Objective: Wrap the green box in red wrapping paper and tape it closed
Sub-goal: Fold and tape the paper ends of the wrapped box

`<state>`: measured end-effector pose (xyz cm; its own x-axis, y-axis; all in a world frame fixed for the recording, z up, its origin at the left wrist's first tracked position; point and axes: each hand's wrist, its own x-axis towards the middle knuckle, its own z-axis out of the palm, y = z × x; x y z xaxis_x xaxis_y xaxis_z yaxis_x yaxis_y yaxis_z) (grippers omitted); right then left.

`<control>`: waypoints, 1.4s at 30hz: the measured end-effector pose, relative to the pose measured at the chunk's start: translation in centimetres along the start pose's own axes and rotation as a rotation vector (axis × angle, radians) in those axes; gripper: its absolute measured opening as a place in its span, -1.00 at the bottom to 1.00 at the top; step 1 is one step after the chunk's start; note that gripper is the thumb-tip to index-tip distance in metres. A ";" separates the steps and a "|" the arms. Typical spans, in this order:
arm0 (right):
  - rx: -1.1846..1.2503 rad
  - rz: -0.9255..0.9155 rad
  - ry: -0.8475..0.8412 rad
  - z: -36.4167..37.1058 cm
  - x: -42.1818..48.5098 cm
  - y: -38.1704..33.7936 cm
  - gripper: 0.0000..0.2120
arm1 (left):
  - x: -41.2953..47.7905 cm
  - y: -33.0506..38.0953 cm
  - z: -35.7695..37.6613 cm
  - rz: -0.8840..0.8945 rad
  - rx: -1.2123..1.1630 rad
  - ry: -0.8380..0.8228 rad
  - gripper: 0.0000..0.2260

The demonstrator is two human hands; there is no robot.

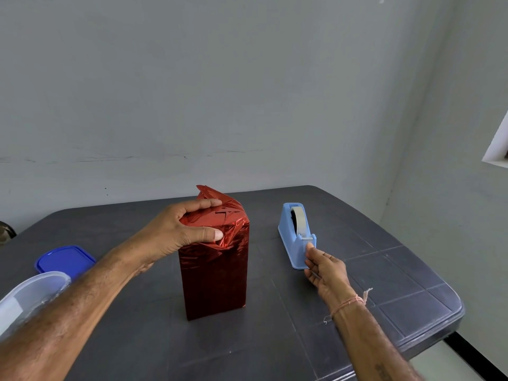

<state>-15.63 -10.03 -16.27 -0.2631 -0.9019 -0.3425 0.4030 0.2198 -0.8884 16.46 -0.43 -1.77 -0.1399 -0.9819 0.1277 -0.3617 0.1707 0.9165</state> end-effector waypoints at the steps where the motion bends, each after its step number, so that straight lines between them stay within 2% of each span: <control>1: 0.006 0.000 0.002 0.0 0.0 0.1 -0.69 | 0.0 0.0 0.0 -0.001 0.000 0.003 -0.41; 17: -0.029 -0.085 0.079 0.5 0.4 1.2 -0.71 | 0.1 -0.1 0.1 -0.002 0.001 0.019 -0.42; 22: -0.108 -0.166 0.154 0.6 0.4 2.3 -0.82 | 0.1 -0.2 0.0 -0.006 0.002 0.008 -0.35; 24: -0.147 -0.168 0.144 0.4 0.2 2.5 -0.83 | 0.0 -0.2 0.1 -0.004 -0.004 0.011 -0.40; 28: -0.155 -0.108 -0.006 -0.2 -1.9 2.2 -0.80 | -0.1 0.0 0.1 -0.011 -0.002 0.017 -0.42; 30: -0.196 -0.134 -0.122 -0.2 -3.7 1.5 -0.78 | -0.1 0.0 0.0 -0.007 0.000 0.018 -0.42; 35: -0.459 -0.413 -0.437 3.0 -8.2 -5.5 -0.60 | -0.1 -0.1 -0.1 0.008 0.005 0.014 -0.43; 40: -0.822 -0.648 -0.799 9.2 -11.3 -12.5 -0.73 | -0.1 0.0 -0.2 0.007 0.032 0.016 -0.42; 42: -1.008 -0.703 -0.925 11.3 -11.6 -13.9 -0.70 | -0.1 0.2 0.0 0.005 0.052 0.017 -0.42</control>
<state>-8.29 -6.80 3.53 0.6326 -0.7518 0.1859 -0.4073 -0.5271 -0.7458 16.40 -0.26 -1.66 -0.1260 -0.9822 0.1390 -0.4085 0.1790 0.8950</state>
